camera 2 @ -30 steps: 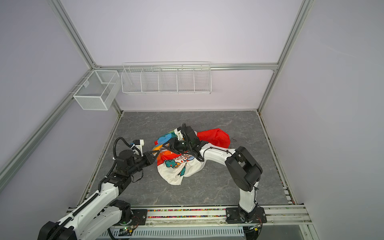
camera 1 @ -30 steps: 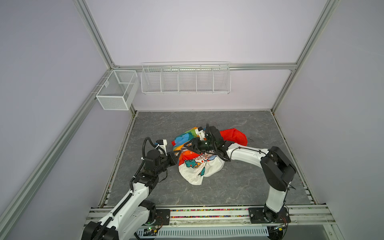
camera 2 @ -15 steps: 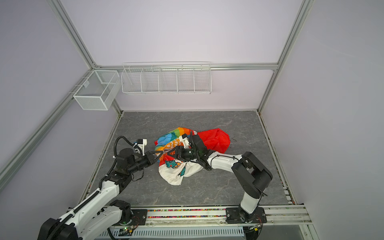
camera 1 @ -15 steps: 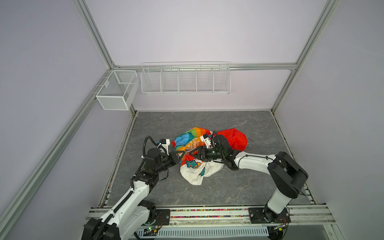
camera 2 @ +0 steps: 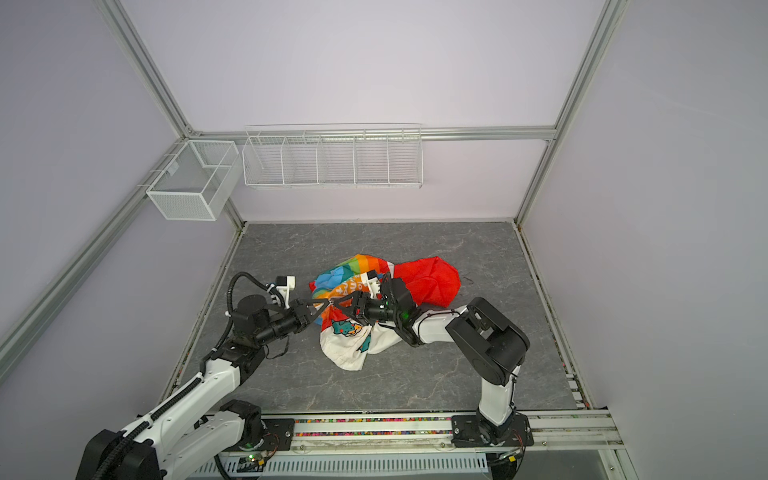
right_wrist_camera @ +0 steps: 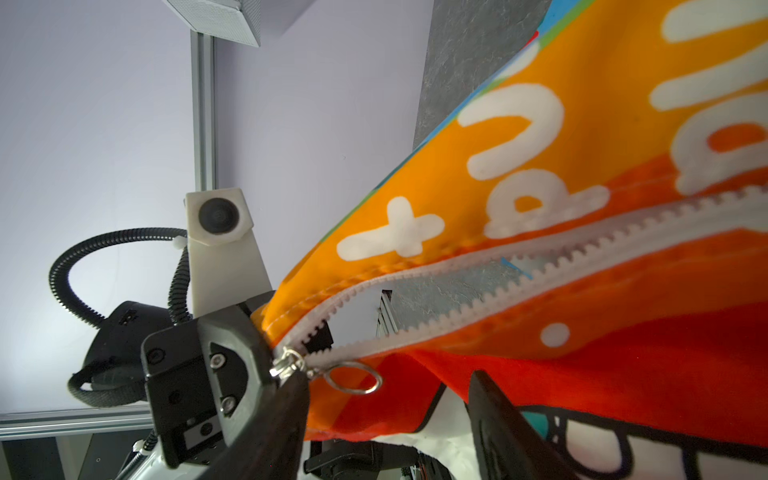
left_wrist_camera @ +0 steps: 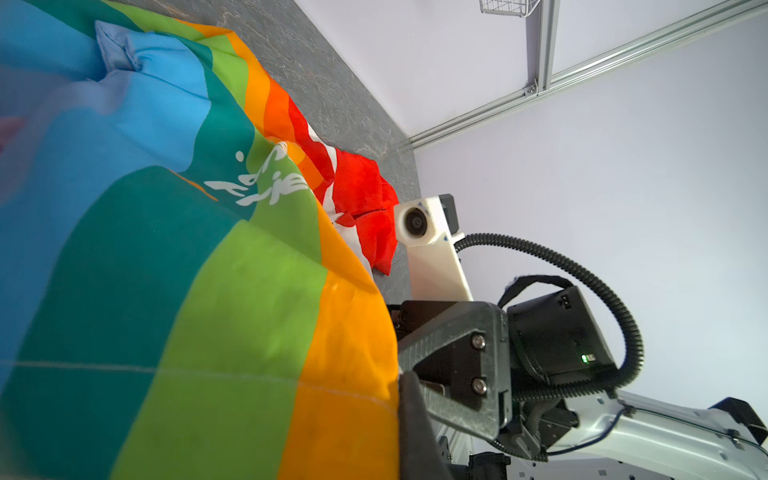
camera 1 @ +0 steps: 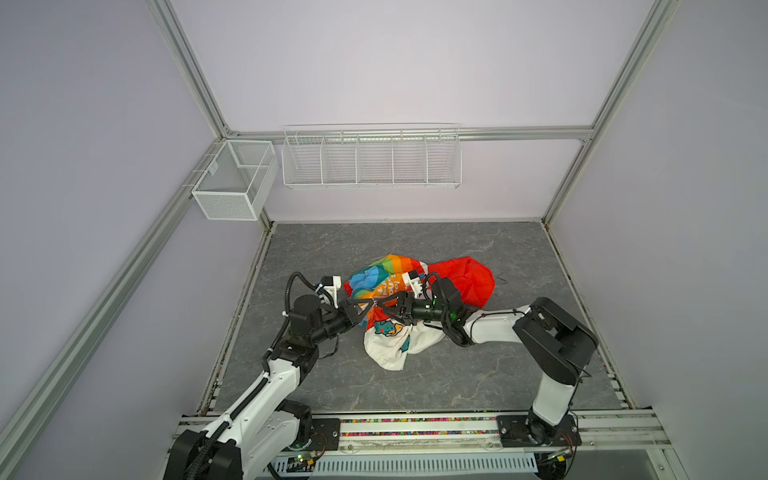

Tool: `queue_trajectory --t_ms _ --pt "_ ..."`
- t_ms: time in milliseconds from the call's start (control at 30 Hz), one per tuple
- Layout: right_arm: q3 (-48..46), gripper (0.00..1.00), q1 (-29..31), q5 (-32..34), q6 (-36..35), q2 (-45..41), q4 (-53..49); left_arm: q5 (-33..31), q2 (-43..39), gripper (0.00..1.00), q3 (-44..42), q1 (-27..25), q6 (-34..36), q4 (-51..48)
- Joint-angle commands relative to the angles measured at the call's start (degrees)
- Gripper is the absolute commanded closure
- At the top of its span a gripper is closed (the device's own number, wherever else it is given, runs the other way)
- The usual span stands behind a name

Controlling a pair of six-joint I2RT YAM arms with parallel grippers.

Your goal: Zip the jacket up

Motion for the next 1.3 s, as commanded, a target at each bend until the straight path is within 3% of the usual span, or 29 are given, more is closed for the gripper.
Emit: queue_trajectory --t_ms 0,367,1267 --pt "-0.65 0.35 0.08 0.12 3.81 0.67 6.12 0.99 -0.39 1.0 1.05 0.33 -1.27 2.98" --pt "-0.69 0.35 0.49 0.55 14.76 6.5 21.33 1.29 0.43 1.0 0.48 0.42 -1.42 3.74" --pt "-1.27 0.56 0.88 0.65 16.53 3.38 23.73 1.2 -0.28 1.0 -0.05 1.12 -1.06 3.3"
